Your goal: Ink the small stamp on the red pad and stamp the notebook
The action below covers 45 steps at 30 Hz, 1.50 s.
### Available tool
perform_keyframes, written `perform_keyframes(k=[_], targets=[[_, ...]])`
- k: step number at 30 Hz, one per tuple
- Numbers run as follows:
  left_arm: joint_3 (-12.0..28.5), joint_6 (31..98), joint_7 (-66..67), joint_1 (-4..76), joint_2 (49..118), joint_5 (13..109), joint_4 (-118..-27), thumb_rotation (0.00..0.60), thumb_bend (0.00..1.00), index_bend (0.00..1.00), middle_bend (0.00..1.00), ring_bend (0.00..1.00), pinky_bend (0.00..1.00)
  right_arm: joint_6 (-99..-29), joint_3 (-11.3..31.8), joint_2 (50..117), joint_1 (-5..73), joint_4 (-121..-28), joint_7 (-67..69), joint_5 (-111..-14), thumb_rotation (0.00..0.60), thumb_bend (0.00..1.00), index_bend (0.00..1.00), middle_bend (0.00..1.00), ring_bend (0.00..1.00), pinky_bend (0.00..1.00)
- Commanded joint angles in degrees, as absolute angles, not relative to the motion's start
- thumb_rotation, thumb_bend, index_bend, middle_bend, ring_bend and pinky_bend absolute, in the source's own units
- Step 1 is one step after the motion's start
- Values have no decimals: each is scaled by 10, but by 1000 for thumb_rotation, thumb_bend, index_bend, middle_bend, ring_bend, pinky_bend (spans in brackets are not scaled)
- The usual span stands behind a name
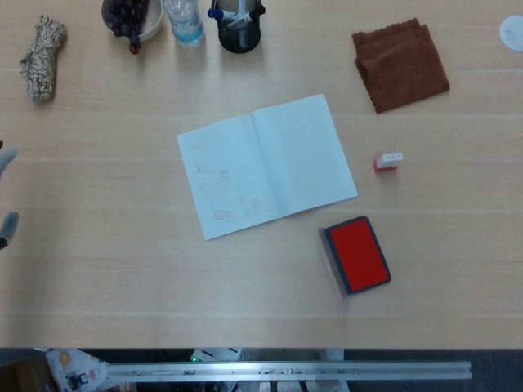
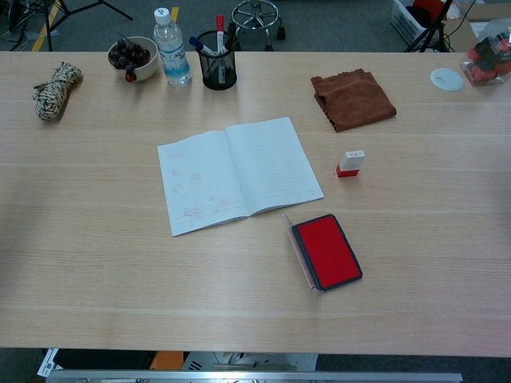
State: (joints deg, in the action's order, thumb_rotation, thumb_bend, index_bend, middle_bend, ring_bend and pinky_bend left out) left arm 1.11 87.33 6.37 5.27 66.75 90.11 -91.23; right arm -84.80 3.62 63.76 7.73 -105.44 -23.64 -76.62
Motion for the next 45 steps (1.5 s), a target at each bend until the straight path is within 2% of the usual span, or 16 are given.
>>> perform_keyframes(k=[1,8,14,18,26,36,45], targets=[[11,871,66,53,667,900,-913,600,265,138,130,131,67,-821,26,632,89,-1048,-218,-789,600,259,263,315,228,295],[10,879,62,49,666,904,-915,600,265,138,130,131,67,-785,26,637,112,-1047,-222,-810,600,259,269,315,228,295],[8,878,59,49,664,905,-916,600,265,138,130,131,67,-724,50,656,160,-1041,-252,-788,600,259,310,328,228,295],[7,880,56,48,662,906,-917,600,265,138,130,131,67,-690,66,687,194,-1027,-272,-771,600,259,372,333,228,295],[5,883,42,43,655,904,-917,600,265,138,130,131,67,-618,84,763,260,-985,-336,-700,600,260,407,334,228,295],[5,879,38,43,655,901,-911,600,265,138,130,131,67,-585,84,856,312,-903,-385,-649,600,261,408,334,228,295],[5,873,38,44,655,898,-908,600,265,138,130,131,67,-569,75,905,336,-847,-403,-617,600,261,418,334,228,295]])
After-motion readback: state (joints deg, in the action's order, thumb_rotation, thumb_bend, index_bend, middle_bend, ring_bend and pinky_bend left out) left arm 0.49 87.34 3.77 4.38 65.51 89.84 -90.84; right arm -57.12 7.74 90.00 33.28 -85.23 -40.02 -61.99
